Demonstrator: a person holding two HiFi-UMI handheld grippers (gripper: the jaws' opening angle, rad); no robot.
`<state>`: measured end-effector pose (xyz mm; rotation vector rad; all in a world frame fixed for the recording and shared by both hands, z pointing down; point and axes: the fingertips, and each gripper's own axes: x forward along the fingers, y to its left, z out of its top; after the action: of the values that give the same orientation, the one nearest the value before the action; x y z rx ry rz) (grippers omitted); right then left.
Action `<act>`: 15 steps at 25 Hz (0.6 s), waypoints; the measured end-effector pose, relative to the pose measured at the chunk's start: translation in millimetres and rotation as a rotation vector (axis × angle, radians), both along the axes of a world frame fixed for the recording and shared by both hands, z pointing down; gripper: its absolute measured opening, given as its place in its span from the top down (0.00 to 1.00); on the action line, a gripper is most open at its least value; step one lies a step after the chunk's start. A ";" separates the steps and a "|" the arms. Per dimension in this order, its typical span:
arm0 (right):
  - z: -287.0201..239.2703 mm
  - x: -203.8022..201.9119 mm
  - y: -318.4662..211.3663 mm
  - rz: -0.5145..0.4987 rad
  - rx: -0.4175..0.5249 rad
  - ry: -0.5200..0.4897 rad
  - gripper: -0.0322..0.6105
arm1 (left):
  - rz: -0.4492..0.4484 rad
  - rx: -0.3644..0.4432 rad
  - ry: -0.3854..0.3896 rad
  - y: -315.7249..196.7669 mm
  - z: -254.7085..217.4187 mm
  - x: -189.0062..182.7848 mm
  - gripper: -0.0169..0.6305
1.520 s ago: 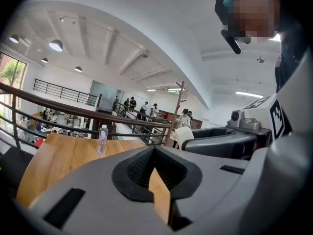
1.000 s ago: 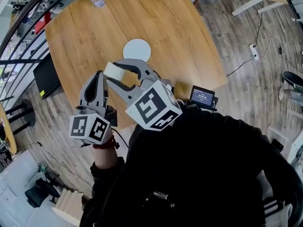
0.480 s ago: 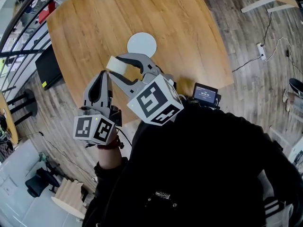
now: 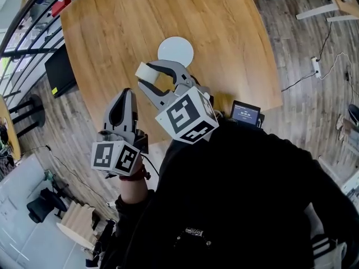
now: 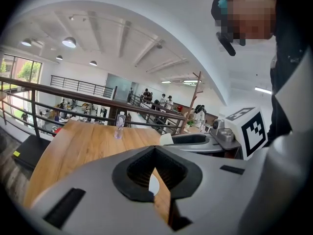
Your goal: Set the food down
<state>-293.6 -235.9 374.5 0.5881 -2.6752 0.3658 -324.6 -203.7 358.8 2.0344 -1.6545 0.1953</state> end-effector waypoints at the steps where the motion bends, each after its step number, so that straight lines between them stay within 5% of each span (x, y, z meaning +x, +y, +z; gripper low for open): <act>1: 3.4 -0.6 -2.1 0.000 -0.003 0.004 0.68 | -0.007 -0.005 -0.001 0.5 1.4 -1.6 0.98; 15: 67.9 -4.4 -29.1 0.000 -0.044 0.086 0.68 | -0.107 -0.086 -0.002 19.9 27.5 -20.1 0.98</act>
<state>-298.0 -265.0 442.4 0.5781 -2.5783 0.3890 -344.7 -183.9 386.2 1.8780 -1.7202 0.2272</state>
